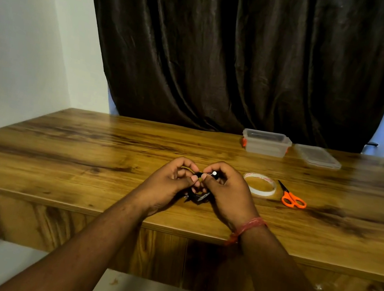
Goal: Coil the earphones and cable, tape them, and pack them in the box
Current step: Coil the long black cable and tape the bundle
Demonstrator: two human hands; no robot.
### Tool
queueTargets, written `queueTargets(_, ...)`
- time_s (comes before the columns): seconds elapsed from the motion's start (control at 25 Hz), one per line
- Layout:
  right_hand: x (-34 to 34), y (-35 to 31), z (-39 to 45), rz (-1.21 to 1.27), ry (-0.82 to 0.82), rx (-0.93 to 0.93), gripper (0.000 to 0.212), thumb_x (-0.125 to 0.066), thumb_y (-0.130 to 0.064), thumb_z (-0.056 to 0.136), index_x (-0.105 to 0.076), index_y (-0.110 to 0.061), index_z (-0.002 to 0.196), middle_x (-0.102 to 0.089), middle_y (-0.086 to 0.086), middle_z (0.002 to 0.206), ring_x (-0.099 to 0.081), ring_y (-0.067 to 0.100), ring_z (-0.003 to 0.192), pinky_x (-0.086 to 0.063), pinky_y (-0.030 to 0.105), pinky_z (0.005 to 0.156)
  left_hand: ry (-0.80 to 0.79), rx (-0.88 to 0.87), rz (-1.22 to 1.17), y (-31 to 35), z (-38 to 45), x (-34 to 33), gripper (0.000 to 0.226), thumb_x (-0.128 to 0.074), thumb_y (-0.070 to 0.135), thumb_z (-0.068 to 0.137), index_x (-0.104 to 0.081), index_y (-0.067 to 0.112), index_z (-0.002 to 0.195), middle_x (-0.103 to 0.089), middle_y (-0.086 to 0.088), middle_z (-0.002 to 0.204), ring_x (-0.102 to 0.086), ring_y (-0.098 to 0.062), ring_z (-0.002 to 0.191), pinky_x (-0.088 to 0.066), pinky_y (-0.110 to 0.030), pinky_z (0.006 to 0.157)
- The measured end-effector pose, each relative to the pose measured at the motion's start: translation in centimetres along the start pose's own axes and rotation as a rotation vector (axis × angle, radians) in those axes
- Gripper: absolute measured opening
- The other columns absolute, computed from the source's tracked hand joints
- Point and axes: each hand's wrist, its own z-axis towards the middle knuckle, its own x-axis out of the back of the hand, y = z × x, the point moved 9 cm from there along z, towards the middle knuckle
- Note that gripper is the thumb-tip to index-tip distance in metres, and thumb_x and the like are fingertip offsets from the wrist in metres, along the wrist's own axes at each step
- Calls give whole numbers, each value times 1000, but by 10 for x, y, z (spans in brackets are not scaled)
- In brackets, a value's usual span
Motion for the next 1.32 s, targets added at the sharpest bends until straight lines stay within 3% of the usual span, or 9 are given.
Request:
queueTargets(0.24,-2,0,0,-29,-17,4,9,-66,-17,91,-67,-26,90,-72,-2,87,-70,17,85,-60,41,78,114,16,95,0,-2,8,12,-57,3,95,-62,12,101,-71,-4,85,-68,-14,77,-54,-31,73)
queueTargets(0.4,-6,-2,2,-125,-34,13,12,-67,-18,91,-65,-25,101,-68,-6,93,-66,10,84,-53,22,72,294,2,288,0,2,26,8,-65,11,91,-64,18,95,-66,-6,90,-68,-25,85,-57,-42,78)
queueTargets(0.56,-15,-9,0,-353,-83,93,41,-65,-18,93,-55,-26,131,-55,-5,125,-56,12,110,-48,26,93,489,-8,456,5,8,41,8,-65,10,89,-62,17,86,-67,-4,86,-69,-23,81,-55,-33,64)
queueTargets(0.68,-20,-9,0,-418,-103,123,42,-61,-18,95,-52,-24,136,-49,-3,137,-51,15,124,-43,29,104,581,1,507,9,9,47,11,-64,10,90,-61,15,81,-68,-5,80,-69,-22,76,-47,-26,57)
queueTargets(0.76,-31,-7,-1,-563,-176,149,41,-56,-22,98,-51,-21,139,-46,-2,143,-47,18,129,-37,26,105,595,15,510,8,12,49,11,-63,11,91,-63,15,81,-69,-7,80,-70,-24,76,-52,-31,59)
queueTargets(0.96,-53,6,0,-891,-267,203,49,-48,-40,100,-44,-20,144,-31,4,157,-35,29,140,-34,39,113,526,41,559,3,20,47,18,-54,18,99,-70,14,90,-71,-6,88,-65,-21,82,-48,-29,71)
queueTargets(1.12,-55,9,1,-931,-262,194,53,-43,-43,100,-39,-20,147,-27,5,159,-32,30,141,-31,38,114,475,77,672,-2,21,41,26,-47,16,102,-70,12,112,-70,-5,105,-64,-21,96,-50,-31,84)
queueTargets(1.24,-54,4,-2,-887,-254,209,55,-46,-39,100,-33,-19,151,-22,3,161,-29,28,144,-29,37,116,449,103,762,-7,25,40,26,-46,18,100,-70,16,111,-72,-6,106,-65,-23,95,-54,-36,85)
queueTargets(1.32,-50,-3,-5,-821,-217,240,52,-49,-33,100,-37,-18,148,-29,2,156,-36,26,139,-36,37,113,470,111,722,-6,23,41,27,-46,19,100,-68,15,114,-71,-8,110,-65,-25,98,-54,-39,88)
